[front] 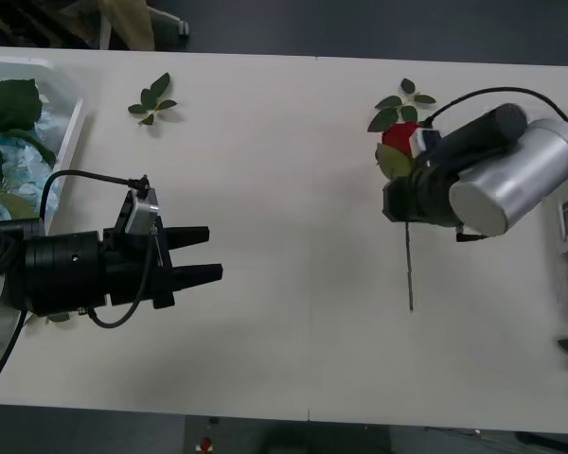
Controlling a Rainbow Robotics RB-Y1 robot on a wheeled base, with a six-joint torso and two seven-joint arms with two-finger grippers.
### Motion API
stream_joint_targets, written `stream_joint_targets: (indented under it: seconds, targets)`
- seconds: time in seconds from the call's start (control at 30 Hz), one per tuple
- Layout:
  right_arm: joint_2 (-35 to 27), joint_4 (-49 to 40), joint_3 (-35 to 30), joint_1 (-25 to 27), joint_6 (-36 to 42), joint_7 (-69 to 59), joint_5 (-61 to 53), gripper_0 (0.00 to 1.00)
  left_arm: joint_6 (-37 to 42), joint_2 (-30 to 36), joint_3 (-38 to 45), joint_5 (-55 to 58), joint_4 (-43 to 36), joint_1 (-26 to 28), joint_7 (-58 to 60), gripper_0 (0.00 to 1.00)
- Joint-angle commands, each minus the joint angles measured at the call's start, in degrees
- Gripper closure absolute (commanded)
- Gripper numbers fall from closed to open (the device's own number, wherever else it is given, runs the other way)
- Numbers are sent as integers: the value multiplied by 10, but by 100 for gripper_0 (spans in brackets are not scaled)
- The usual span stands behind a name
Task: Put the red flowers into the right box and the blue flowers into the left box
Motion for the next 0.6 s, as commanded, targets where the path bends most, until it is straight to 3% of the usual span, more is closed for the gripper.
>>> stream_joint_targets:
  seconds: [0.03, 0.27, 0.6]
  targets:
    - [-29, -37, -82, 10, 35, 10, -35, 100, -4, 8, -7, 6, -6, -3, -21, 35]
    - [-97, -50, -200, 37, 70, 21, -70, 100, -4, 8, -7, 6, -6, -3, -21, 35]
    - [-177, -11, -285, 85, 75, 121, -61, 100, -4, 8, -7, 6, -6, -3, -21, 35]
